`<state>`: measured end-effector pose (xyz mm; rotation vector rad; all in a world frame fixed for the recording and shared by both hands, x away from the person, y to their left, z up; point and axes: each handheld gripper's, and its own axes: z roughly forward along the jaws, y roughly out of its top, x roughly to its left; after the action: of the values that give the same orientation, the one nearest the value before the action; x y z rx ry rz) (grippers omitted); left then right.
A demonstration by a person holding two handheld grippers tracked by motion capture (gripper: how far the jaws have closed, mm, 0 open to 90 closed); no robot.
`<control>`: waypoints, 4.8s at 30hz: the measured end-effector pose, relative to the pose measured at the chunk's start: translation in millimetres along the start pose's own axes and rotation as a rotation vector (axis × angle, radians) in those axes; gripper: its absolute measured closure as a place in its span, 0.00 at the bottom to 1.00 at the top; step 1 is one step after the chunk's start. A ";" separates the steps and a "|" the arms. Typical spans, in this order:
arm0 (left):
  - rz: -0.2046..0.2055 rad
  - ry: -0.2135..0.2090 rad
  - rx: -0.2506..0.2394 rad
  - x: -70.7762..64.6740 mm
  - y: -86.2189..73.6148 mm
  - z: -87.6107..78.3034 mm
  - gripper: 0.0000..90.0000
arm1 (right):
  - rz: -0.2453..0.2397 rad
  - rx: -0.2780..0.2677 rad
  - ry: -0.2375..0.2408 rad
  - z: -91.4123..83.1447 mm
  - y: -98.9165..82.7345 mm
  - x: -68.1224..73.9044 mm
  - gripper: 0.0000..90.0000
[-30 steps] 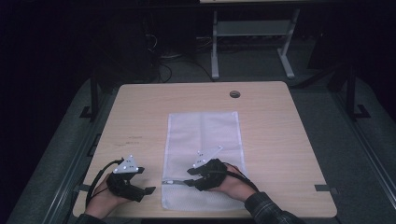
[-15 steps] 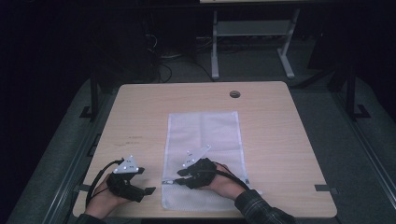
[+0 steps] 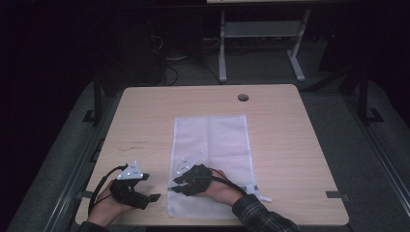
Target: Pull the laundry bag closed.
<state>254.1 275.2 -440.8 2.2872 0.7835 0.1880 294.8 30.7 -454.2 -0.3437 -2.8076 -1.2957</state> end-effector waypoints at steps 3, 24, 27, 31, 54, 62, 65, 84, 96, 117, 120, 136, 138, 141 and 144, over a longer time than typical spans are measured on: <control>0.001 0.000 0.001 0.1 0.0 -0.1 0.15 | -0.005 0.013 0.002 6.6 -0.9 -0.2 0.74; 0.006 -0.003 0.014 0.2 -0.6 0.5 0.15 | -0.021 0.046 -0.026 13.8 -3.5 1.7 0.90; 0.006 -0.005 0.015 0.1 -0.6 0.8 0.15 | -0.006 0.028 -0.012 10.1 -1.9 0.2 0.91; 0.008 -0.010 0.016 -0.4 -0.3 1.0 0.15 | 0.010 0.020 0.011 6.7 -1.2 -2.2 0.91; -0.006 -0.120 -0.020 -10.9 23.7 9.7 0.18 | 0.034 -0.056 0.027 -20.4 4.1 -5.9 0.97; -0.019 -0.130 -0.039 -10.2 31.2 5.3 0.22 | 0.017 -0.050 0.002 -21.4 4.9 -5.6 0.97; -0.030 -0.136 -0.033 -12.7 34.2 8.0 0.22 | 0.008 -0.050 -0.010 -22.5 5.6 -5.4 0.97; -0.062 -0.117 -0.002 -13.9 39.9 18.4 0.21 | 0.004 -0.061 -0.029 -21.8 8.1 -3.0 0.97; -0.120 -0.201 0.044 -8.1 34.5 26.4 0.45 | 0.012 -0.086 -0.021 -25.6 9.3 -3.5 0.96; -0.163 -0.279 0.071 -5.8 37.5 27.1 0.98 | -0.002 -0.071 -0.017 -26.5 7.7 -2.3 0.97; -0.174 -0.281 0.071 -5.2 37.0 26.4 0.98 | -0.002 -0.070 -0.015 -27.4 7.0 -2.7 0.97; -0.210 -0.283 0.013 2.5 30.7 19.7 0.76 | -0.023 -0.058 -0.009 -28.9 5.3 -1.2 0.97; -0.227 -0.296 -0.006 4.4 30.0 18.0 0.69 | -0.020 -0.060 -0.010 -29.2 5.3 -1.6 0.96; -0.237 -0.307 -0.014 5.5 29.9 18.0 0.66 | -0.022 -0.066 -0.007 -28.8 5.7 -1.5 0.97; -0.249 -0.311 -0.019 5.3 31.6 19.7 0.71 | -0.028 -0.067 0.002 -26.5 6.5 0.7 0.96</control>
<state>280.4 248.9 -434.9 2.1079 0.8854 -0.2664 293.8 14.9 -431.9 -0.3066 -2.7825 -1.3976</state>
